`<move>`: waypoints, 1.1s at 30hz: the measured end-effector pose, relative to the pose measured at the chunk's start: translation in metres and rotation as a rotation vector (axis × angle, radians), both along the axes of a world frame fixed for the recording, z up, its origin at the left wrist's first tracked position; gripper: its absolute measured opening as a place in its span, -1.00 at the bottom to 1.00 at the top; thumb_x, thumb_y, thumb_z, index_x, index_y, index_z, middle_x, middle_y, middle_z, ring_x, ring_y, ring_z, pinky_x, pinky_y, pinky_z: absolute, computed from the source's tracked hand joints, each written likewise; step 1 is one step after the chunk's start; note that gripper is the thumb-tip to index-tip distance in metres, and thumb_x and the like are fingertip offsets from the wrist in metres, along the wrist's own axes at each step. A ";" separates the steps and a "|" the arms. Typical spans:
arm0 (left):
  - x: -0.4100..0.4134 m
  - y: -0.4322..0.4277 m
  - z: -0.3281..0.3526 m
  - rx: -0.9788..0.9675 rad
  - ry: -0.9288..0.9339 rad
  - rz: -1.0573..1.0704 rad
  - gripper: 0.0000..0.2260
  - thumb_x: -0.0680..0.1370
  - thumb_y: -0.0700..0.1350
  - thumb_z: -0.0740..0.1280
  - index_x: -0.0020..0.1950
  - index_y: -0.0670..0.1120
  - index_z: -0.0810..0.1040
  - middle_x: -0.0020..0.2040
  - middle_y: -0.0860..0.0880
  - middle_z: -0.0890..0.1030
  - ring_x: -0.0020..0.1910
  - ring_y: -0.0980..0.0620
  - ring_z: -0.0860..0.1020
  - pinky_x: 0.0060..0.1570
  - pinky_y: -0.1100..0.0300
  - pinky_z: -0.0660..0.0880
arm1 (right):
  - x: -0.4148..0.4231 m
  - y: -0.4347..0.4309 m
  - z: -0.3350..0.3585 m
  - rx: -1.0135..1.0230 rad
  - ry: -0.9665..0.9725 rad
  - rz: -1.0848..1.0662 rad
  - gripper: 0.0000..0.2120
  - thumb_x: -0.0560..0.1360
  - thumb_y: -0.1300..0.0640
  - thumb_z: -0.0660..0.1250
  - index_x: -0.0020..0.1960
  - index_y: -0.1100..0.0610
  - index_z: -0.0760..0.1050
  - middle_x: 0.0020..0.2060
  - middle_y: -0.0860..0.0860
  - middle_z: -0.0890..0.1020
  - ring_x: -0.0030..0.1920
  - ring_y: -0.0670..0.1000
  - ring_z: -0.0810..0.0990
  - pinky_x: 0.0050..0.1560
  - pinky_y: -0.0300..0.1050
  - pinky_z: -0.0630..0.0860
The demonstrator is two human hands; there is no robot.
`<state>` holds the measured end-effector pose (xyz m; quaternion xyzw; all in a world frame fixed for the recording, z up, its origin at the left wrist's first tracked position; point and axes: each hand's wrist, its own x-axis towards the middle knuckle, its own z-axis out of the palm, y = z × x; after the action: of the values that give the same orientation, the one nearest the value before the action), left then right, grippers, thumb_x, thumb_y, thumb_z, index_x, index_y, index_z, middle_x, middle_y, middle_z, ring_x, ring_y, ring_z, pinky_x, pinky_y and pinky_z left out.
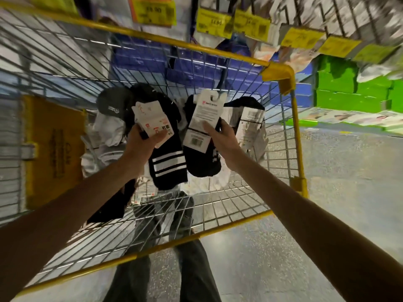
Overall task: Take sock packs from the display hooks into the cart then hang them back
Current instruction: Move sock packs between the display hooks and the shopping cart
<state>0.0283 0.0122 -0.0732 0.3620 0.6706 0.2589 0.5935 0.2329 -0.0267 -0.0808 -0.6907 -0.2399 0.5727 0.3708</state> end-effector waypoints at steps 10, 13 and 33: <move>-0.023 -0.008 0.003 0.034 0.044 -0.136 -0.54 0.49 -0.21 0.48 0.36 -0.16 0.46 0.21 -0.05 0.61 0.18 -0.01 0.58 0.18 0.10 0.53 | -0.046 -0.016 0.025 -0.052 0.042 0.456 -0.75 0.46 0.30 0.43 0.08 0.06 0.54 -0.09 -0.06 0.65 -0.10 -0.13 0.63 -0.05 -0.30 0.56; -0.038 -0.013 0.004 0.051 0.088 -0.137 -0.56 0.48 -0.14 0.50 0.32 -0.09 0.47 0.22 -0.04 0.62 0.19 -0.02 0.59 0.23 0.01 0.52 | -0.057 -0.027 0.022 -0.040 0.027 0.346 -0.79 0.48 0.34 0.38 0.07 0.13 0.57 -0.11 -0.03 0.67 -0.15 -0.14 0.64 -0.08 -0.30 0.57; -0.058 0.005 0.209 0.343 0.004 -0.153 -0.74 0.62 -0.25 0.29 0.29 -0.08 0.45 0.01 0.06 0.57 0.04 0.03 0.56 -0.11 0.28 0.46 | -0.121 0.011 0.251 0.252 -0.045 0.391 -0.47 0.61 0.13 0.25 0.51 -0.01 0.13 0.24 -0.16 0.49 0.15 -0.18 0.52 0.16 -0.20 0.47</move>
<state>-0.0296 0.0176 0.1361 0.5084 0.5881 0.3230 0.5398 0.1116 -0.0158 0.1700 -0.5922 -0.4467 0.5835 0.3305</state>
